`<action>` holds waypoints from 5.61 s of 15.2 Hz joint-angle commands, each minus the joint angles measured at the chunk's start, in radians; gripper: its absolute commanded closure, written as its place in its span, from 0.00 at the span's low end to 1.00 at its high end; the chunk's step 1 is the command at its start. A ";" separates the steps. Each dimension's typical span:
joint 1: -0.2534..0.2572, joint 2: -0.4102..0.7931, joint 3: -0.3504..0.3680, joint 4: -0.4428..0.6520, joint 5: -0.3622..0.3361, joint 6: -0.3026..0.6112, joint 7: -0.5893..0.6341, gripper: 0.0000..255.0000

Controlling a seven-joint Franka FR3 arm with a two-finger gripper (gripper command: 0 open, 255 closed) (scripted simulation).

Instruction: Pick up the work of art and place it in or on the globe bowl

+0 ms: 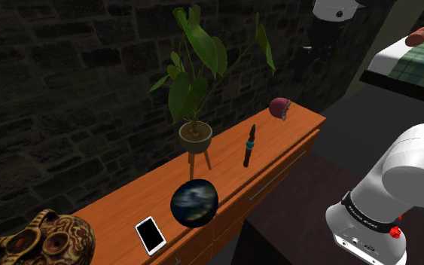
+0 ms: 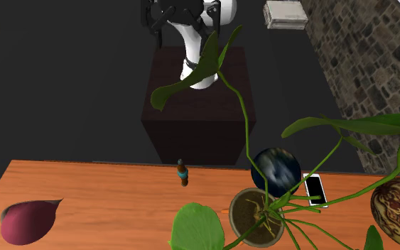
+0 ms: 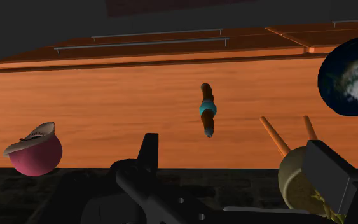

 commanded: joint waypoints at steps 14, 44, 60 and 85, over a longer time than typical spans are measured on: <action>-0.061 0.112 0.112 -0.404 -0.046 0.632 0.269 0.00; -0.798 1.306 0.667 -0.017 -1.810 0.903 1.956 0.00; -0.806 1.269 0.677 -0.031 -1.773 0.922 1.930 1.00; -0.879 0.721 0.788 -0.232 -0.874 1.180 1.207 1.00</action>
